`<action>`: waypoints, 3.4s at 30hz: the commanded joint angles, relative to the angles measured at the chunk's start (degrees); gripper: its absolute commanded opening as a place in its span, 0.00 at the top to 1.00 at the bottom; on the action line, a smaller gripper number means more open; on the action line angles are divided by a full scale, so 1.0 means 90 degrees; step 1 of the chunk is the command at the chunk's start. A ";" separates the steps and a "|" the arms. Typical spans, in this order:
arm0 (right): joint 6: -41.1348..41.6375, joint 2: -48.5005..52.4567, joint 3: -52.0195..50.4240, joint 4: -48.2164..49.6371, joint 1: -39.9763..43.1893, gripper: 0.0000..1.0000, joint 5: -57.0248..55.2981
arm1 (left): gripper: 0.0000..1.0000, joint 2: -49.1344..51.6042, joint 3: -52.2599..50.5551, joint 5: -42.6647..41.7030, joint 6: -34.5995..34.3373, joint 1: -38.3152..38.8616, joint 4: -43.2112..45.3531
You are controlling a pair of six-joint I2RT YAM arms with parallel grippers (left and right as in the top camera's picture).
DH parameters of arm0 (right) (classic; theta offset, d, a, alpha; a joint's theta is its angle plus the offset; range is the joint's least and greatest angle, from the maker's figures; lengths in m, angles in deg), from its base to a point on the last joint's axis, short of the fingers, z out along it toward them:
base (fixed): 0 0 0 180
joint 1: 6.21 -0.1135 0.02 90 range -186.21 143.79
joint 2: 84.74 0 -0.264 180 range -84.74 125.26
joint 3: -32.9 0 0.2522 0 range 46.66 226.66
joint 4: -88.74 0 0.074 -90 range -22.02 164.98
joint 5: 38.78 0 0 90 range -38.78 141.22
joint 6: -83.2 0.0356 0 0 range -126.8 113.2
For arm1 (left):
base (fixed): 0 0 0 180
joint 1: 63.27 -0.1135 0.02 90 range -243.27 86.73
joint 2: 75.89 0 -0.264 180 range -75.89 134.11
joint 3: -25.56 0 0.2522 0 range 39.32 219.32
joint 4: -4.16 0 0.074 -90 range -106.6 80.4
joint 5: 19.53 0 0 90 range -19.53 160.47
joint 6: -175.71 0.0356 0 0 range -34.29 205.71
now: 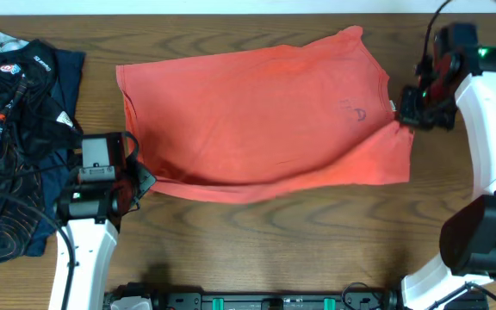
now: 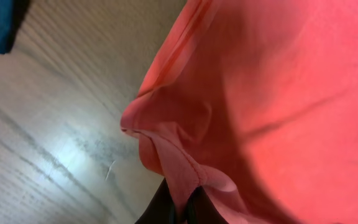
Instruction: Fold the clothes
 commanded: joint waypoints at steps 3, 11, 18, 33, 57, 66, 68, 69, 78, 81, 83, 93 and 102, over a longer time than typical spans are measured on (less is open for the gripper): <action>-0.0588 0.0527 0.0862 0.0036 -0.0204 0.99 0.0080 | 0.94 0.0146 0.0197 0.0204 -0.0112 -0.0022 0.0287; -0.0814 0.1460 0.1030 0.0595 -0.0578 0.99 0.0083 | 0.94 0.0789 0.0197 0.0415 -0.0223 -0.0034 0.0576; -0.0811 0.2074 0.1035 0.1226 -0.0945 0.98 0.0078 | 0.94 0.1562 0.0197 0.0549 -0.0219 -0.0039 0.1348; -0.0284 0.2106 0.1260 0.2152 -0.0957 0.99 0.0049 | 0.94 0.1936 0.0197 0.0597 -0.0221 -0.0901 0.2300; -0.1214 0.2103 0.1846 0.1297 -0.0947 0.01 -0.0090 | 0.60 0.1940 0.0765 0.0041 0.0457 -0.0384 0.2200; -0.1073 0.2103 0.3371 -0.0495 -0.0954 0.01 -0.0240 | 0.64 0.2752 0.2742 -0.0053 0.0758 -0.0374 0.0381; -0.1073 0.2103 0.3502 -0.0707 -0.0954 0.01 -0.0233 | 0.64 0.3031 0.3164 -0.0104 0.0835 -0.0374 0.0053; -0.1076 0.2106 0.3538 -0.0792 -0.0957 0.01 -0.0236 | 0.64 0.3194 0.3393 -0.0163 0.0884 -0.0374 -0.0104; -0.1294 0.2317 0.3546 -0.1081 -0.0993 0.01 -0.0233 | 0.64 0.4782 0.5258 -0.0765 0.1081 -0.0374 -0.1413; -0.1423 0.2334 0.3546 -0.0410 -0.1001 0.01 -0.0304 | 0.64 0.4983 0.5569 -0.0765 0.1178 -0.0374 -0.1515; -0.1430 0.2341 0.3546 0.0087 -0.1008 0.01 -0.0304 | 0.64 0.5000 0.5651 -0.0763 0.1200 -0.0374 -0.1479; -0.1576 0.3116 0.3565 0.0551 -0.1129 0.01 -0.0019 | 0.64 0.5260 0.5727 -0.0765 0.1224 -0.0374 -0.1156; -0.1647 0.3266 0.3570 0.1013 -0.1443 0.01 -0.0736 | 0.64 0.5962 0.5729 -0.0702 0.1389 -0.0374 -0.0260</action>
